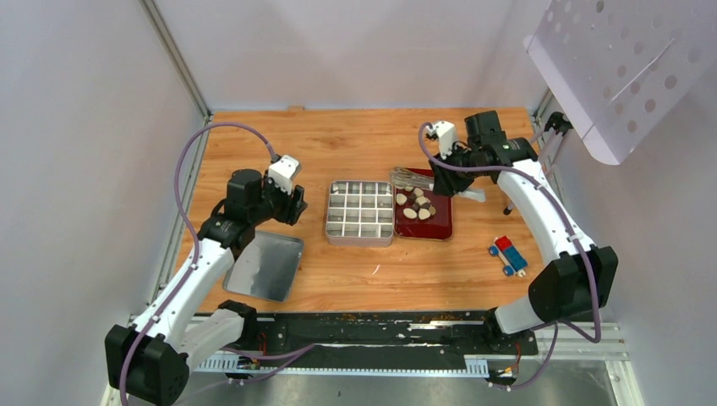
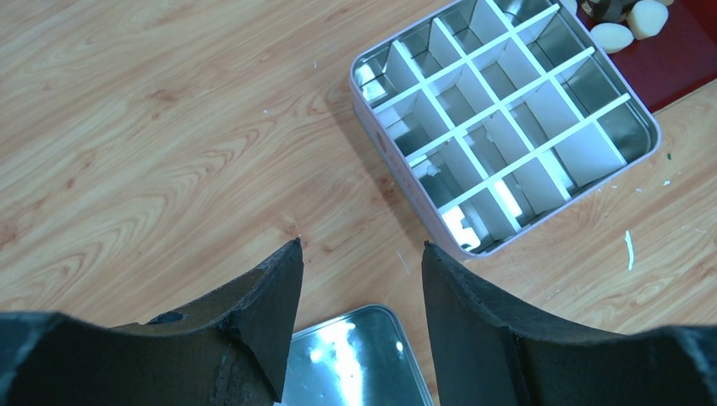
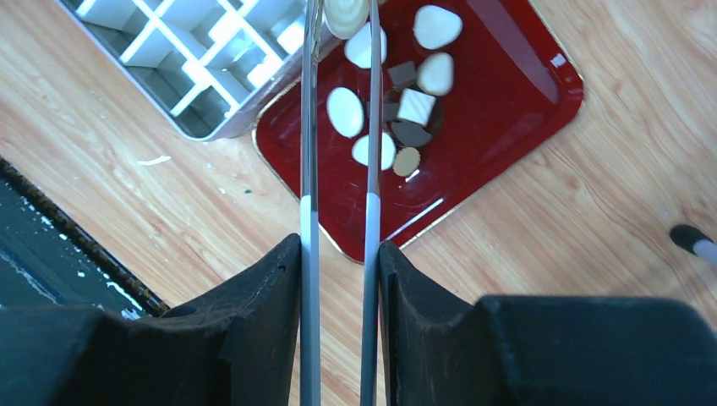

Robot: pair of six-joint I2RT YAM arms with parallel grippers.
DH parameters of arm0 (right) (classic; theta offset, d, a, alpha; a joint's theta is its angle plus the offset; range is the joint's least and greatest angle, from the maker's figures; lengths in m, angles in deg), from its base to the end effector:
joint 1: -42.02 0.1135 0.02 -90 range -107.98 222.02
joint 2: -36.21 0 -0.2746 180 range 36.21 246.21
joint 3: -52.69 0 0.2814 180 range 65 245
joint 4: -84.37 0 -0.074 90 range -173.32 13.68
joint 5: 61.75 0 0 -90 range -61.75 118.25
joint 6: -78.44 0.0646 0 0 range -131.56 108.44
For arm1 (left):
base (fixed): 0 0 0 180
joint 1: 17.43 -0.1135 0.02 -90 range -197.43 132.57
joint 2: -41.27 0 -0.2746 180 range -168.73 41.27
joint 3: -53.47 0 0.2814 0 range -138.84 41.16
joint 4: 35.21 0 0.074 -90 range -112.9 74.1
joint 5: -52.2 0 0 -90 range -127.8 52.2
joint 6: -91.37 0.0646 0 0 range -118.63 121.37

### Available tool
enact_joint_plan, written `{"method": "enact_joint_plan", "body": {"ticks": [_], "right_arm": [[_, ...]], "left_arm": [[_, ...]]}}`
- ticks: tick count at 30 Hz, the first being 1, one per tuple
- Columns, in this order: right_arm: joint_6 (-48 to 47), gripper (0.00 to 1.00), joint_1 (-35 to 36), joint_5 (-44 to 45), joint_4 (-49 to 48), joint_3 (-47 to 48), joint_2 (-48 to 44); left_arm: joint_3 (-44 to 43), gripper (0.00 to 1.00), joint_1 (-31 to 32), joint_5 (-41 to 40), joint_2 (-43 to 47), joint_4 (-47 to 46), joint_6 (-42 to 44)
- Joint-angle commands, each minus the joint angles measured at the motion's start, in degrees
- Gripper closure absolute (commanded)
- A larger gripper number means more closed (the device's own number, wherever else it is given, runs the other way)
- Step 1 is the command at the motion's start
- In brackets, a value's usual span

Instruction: Pack the chocolate

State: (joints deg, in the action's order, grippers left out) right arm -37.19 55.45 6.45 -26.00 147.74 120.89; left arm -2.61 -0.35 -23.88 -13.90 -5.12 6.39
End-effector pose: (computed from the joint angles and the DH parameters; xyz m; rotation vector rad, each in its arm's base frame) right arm 0.3250 0.1023 0.3224 -0.9762 2.3499 0.4123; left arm 0.2477 -0.0924 0.2767 0.5451 2.0134 -0.3809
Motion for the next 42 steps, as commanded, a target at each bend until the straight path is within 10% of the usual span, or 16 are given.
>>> {"method": "enact_joint_plan", "body": {"ticks": [1,26,42], "right_arm": [[-0.74,0.82,2.61,-3.05,-1.95,2.18,-0.27],[-0.09,0.81,6.67,0.74,-5.73,5.57,8.06],[1.14,0.63,7.22,1.24,-6.67,5.23,7.19]], "left_arm": [[0.21,0.38,-0.75,0.06,0.54,-0.74,-0.18],[2.44,0.37,-3.59,1.29,3.14,-1.51,-2.24],[2.99,0.37,-4.16,1.90,3.22,-2.00,-2.73]]}}
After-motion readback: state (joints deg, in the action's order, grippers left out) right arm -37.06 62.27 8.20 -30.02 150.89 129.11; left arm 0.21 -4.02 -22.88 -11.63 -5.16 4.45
